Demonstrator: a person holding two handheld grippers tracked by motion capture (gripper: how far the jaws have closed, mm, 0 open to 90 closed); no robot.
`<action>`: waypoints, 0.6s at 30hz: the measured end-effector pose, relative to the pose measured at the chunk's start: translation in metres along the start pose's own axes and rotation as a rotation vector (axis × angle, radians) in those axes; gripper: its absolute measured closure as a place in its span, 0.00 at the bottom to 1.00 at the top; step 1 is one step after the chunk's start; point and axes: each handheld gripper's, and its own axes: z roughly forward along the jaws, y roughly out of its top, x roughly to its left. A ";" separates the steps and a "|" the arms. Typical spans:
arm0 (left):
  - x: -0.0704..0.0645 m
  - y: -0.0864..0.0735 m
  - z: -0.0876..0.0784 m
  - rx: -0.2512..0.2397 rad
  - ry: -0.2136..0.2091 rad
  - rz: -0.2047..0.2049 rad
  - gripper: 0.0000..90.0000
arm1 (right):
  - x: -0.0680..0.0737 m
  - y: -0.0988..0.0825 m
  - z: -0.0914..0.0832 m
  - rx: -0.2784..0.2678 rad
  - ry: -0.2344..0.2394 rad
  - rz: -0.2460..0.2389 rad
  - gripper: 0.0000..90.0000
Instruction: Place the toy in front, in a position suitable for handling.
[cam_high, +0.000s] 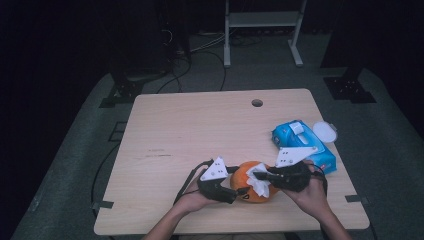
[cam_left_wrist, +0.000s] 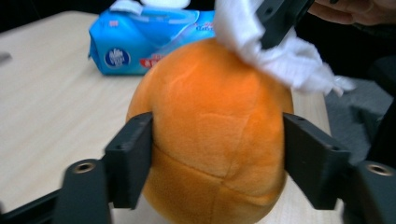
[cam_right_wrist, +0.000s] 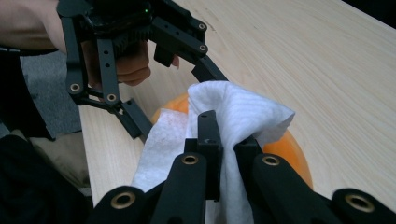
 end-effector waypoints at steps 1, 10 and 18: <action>-0.004 0.003 0.000 -0.004 0.004 0.020 0.36 | 0.003 0.002 0.001 0.003 -0.002 -0.009 0.95; -0.015 0.007 0.003 -0.006 0.002 0.102 0.37 | 0.023 0.012 0.014 0.015 0.008 -0.087 0.95; -0.006 -0.001 0.006 -0.010 -0.008 0.029 0.27 | 0.005 0.003 0.000 -0.007 -0.024 -0.022 0.95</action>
